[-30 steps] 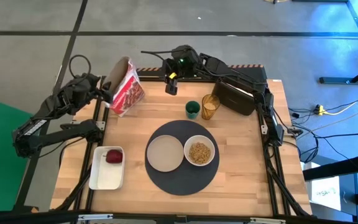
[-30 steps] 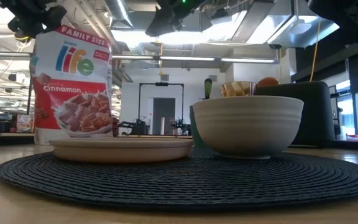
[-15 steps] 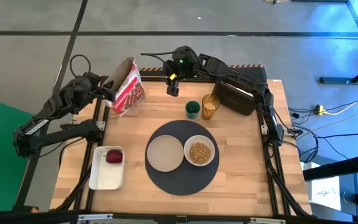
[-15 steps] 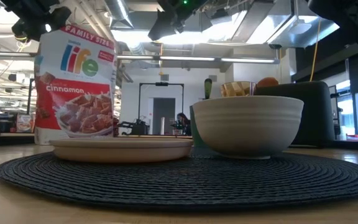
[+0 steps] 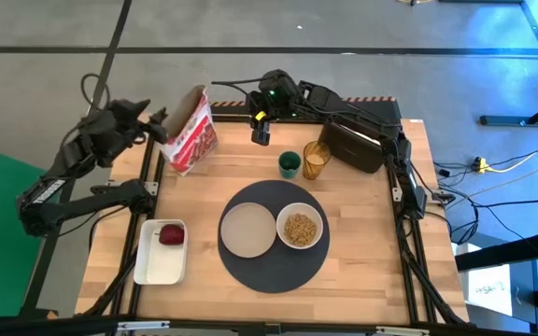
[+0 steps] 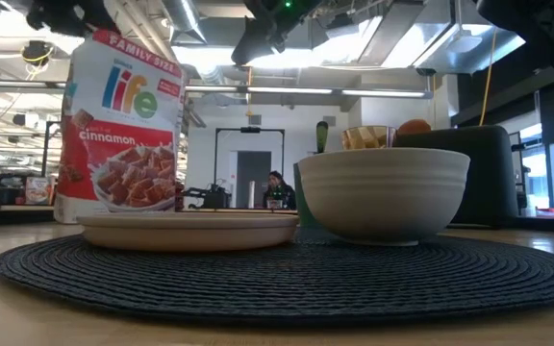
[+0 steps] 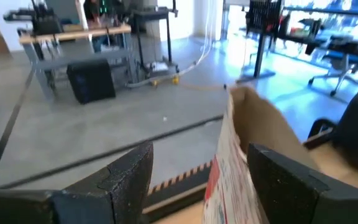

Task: Arrange a breakfast setting
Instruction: Adjust the cereal box, then put the bagel on the light brown plate

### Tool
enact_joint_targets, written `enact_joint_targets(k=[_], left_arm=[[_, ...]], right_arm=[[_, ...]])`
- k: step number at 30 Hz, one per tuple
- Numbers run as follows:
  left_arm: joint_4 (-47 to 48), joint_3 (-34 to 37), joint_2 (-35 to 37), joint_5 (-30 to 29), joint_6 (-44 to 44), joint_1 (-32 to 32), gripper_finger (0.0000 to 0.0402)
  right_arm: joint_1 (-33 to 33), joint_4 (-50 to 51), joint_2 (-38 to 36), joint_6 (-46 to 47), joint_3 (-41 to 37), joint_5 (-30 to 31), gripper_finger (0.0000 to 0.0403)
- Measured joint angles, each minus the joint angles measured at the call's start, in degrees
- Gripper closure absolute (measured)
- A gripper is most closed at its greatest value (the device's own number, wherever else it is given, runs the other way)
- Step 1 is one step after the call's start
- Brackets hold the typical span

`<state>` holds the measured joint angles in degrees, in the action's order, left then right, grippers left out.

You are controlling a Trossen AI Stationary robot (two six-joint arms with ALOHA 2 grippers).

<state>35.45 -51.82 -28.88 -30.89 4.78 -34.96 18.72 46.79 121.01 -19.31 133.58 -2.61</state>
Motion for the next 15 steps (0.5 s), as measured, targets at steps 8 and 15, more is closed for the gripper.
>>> enact_joint_targets(k=[8,15], left_arm=[[-0.38,-3.64,0.02,0.05,-1.07,0.0,0.0148],[-0.36,-3.67,0.02,1.23,-1.01,0.0,0.0148]], right_arm=[[0.0,-0.44,0.0,0.0,0.0,-0.02,0.0237],[0.0,-0.73,0.0,-0.01,-0.02,-2.95,0.0237]])
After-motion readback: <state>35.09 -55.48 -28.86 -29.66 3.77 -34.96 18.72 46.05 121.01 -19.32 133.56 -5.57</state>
